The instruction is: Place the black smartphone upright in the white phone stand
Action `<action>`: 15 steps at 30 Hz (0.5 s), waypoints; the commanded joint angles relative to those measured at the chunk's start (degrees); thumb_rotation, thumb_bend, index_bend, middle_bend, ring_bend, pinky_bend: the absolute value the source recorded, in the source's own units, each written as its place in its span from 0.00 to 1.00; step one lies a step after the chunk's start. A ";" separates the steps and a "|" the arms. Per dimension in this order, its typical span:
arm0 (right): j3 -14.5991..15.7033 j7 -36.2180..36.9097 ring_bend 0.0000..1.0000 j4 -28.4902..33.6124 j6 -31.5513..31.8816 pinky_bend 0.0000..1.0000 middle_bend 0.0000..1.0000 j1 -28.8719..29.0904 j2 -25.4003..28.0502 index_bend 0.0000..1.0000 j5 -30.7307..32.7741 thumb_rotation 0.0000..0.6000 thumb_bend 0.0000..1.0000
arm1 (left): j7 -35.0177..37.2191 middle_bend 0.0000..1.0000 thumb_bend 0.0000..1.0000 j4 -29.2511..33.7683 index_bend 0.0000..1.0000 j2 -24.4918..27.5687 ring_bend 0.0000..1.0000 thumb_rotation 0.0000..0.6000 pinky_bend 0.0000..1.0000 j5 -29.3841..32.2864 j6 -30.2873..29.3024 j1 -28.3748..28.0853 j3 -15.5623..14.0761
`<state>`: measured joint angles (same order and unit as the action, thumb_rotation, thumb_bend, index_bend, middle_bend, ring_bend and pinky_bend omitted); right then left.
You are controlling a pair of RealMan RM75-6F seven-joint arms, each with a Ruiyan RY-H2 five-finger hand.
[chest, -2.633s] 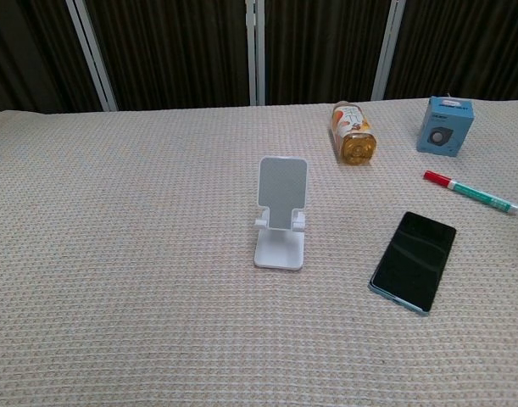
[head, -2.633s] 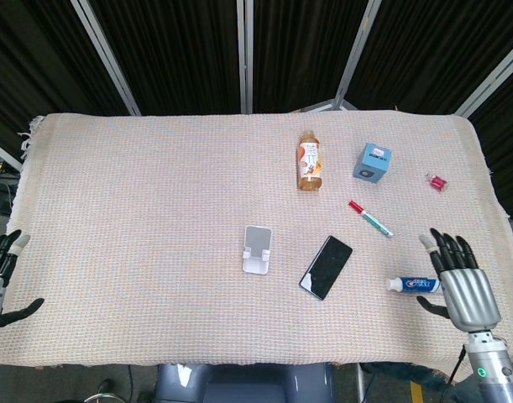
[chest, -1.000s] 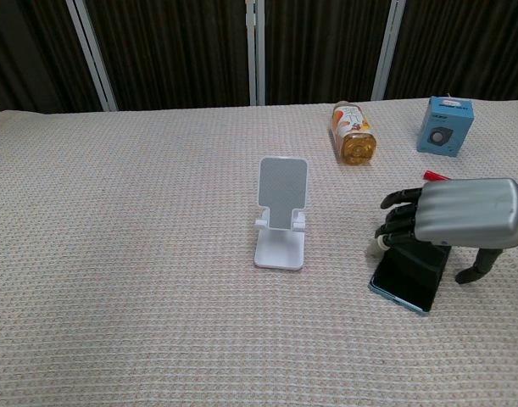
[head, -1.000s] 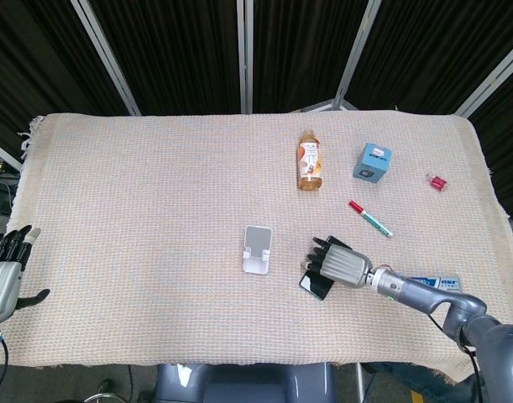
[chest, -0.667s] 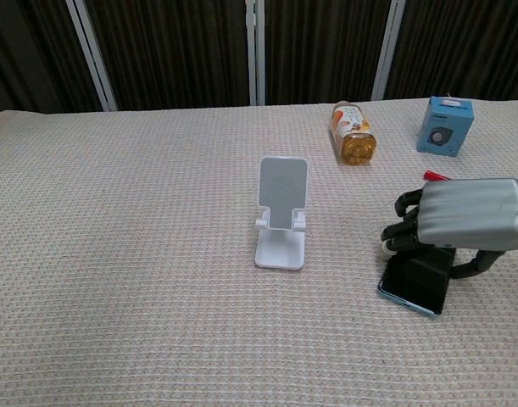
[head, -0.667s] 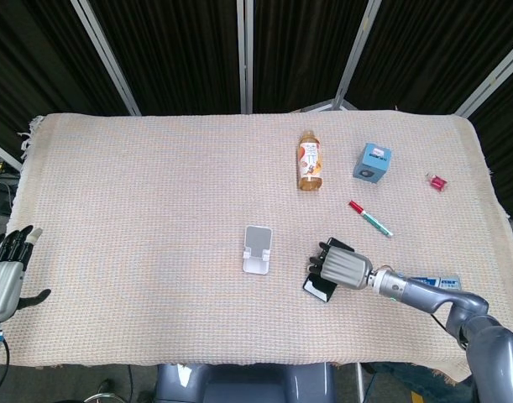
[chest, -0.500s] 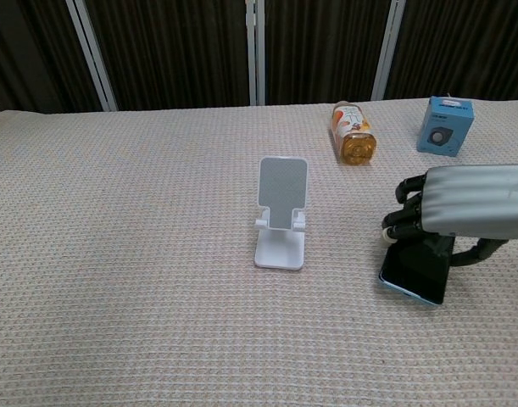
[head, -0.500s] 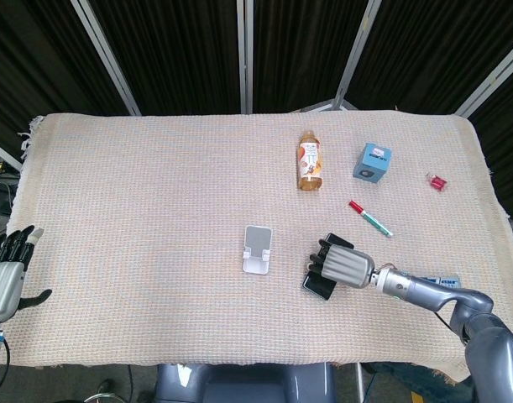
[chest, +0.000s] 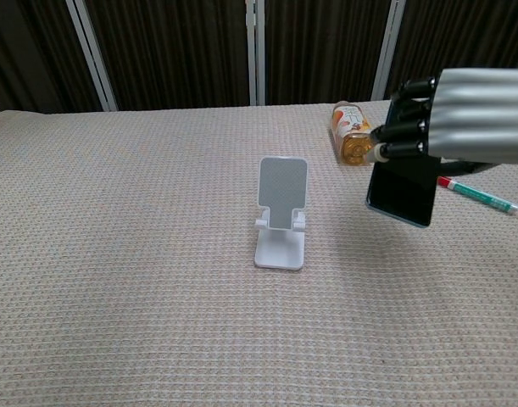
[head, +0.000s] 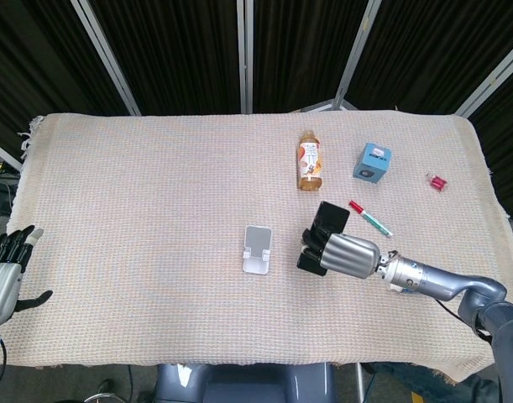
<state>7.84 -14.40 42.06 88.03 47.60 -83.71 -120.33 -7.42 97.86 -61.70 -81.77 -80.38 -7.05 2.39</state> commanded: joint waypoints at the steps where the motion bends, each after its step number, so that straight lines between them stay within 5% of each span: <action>1: -4.50 -13.00 0.57 10.50 -2.14 0.35 0.60 4.73 5.05 0.57 -0.64 1.00 0.20 | 0.86 0.00 0.00 0.12 0.00 0.41 0.00 1.00 0.00 -0.21 0.04 0.01 -0.09; 5: -7.56 -23.50 0.57 17.89 -8.46 0.35 0.60 7.15 5.08 0.56 0.15 1.00 0.20 | 1.64 0.00 0.00 -0.19 0.00 0.63 0.00 1.00 0.00 0.30 0.55 -0.16 0.03; 15: -10.94 -43.44 0.57 24.06 -25.35 0.35 0.59 9.97 0.85 0.56 3.19 1.00 0.21 | 4.13 0.00 0.00 -1.74 0.00 0.99 0.00 1.00 0.00 2.14 2.29 -0.65 0.51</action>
<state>-1.61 -53.63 63.78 66.90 56.36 -81.39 -118.53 -3.41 96.22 -60.75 -79.74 -78.20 -7.64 2.84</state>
